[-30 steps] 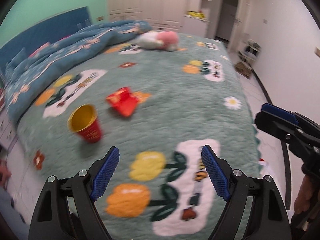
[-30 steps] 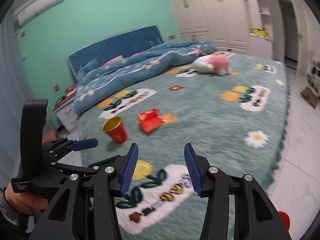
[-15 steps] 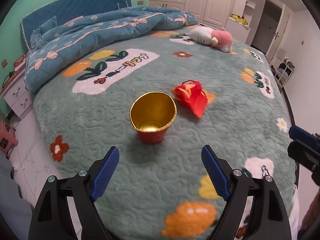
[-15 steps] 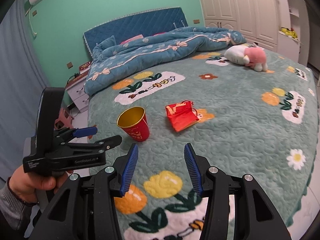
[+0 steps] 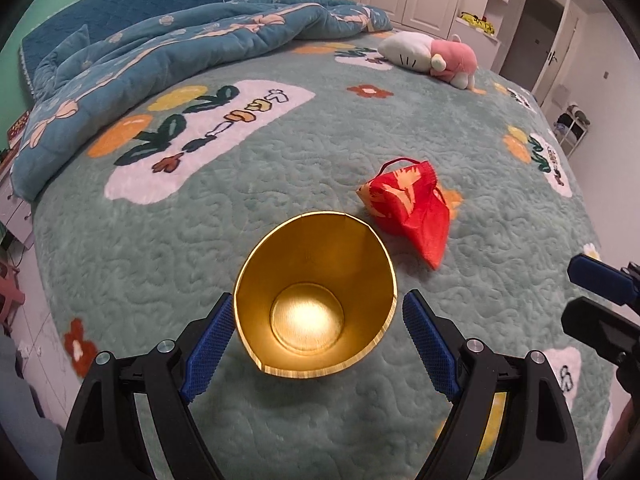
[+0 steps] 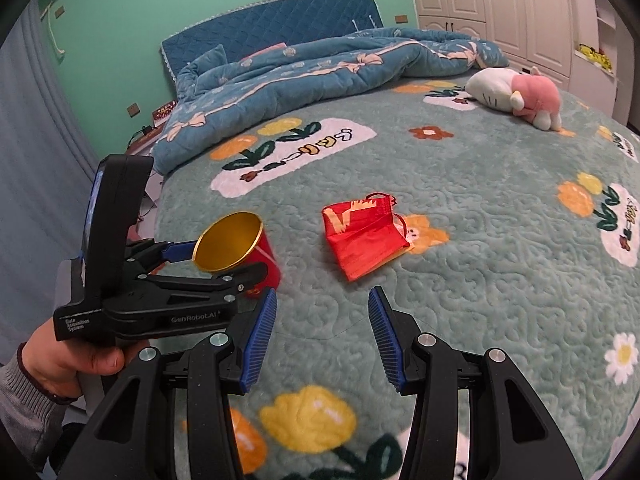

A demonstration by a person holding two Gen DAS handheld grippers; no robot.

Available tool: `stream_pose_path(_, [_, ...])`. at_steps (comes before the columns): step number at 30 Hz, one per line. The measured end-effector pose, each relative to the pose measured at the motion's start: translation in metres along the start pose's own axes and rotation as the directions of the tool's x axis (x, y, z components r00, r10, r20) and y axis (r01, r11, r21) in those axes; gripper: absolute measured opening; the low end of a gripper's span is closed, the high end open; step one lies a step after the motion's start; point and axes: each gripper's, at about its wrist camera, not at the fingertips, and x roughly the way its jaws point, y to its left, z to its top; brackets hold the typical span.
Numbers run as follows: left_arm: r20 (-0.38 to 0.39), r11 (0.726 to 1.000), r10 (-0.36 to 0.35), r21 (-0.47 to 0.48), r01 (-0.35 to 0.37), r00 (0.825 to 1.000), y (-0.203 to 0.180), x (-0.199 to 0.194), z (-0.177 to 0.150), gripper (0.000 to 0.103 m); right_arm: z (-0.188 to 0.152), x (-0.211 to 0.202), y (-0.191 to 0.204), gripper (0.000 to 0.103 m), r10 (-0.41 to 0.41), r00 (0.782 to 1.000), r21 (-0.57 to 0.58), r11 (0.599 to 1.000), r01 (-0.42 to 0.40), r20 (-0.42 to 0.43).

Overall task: Collect trash
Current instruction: 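Grasp the gold-lined red paper cup rim with the left gripper, then grasp the red folded mask with the right gripper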

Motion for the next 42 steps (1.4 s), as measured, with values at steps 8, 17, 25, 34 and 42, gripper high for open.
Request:
stream_pose_path(8, [-0.01, 0.998, -0.013, 0.055, 0.013, 1.0, -0.002, 0.018, 0.008, 0.071, 0.009, 0.03, -0.009, 0.049, 0.007, 1.0, 0.01, 1.0, -0.007, -0.027])
stream_pose_path(17, [-0.027, 0.996, -0.024, 0.088, 0.026, 0.999, 0.002, 0.023, 0.009, 0.05, 0.019, 0.063, -0.013, 0.049, 0.02, 0.999, 0.017, 1.0, -0.019, -0.047])
stream_pose_path(25, [-0.011, 0.997, -0.022, 0.076, 0.022, 1.0, 0.004, 0.017, 0.007, 0.049, 0.025, 0.099, -0.018, 0.049, -0.023, 0.998, -0.02, 1.0, 0.022, -0.063])
stream_pose_path(34, [-0.022, 0.998, -0.049, 0.045, 0.05, 0.999, 0.008, 0.027, 0.009, 0.05, 0.03, 0.135, -0.018, 0.055, -0.048, 0.996, -0.064, 0.997, 0.043, -0.08])
stream_pose_path(42, [-0.018, 0.998, -0.044, 0.035, 0.045, 0.999, 0.008, 0.029, 0.01, 0.049, 0.024, 0.133, -0.02, 0.002, -0.045, 0.995, -0.075, 0.996, 0.039, -0.084])
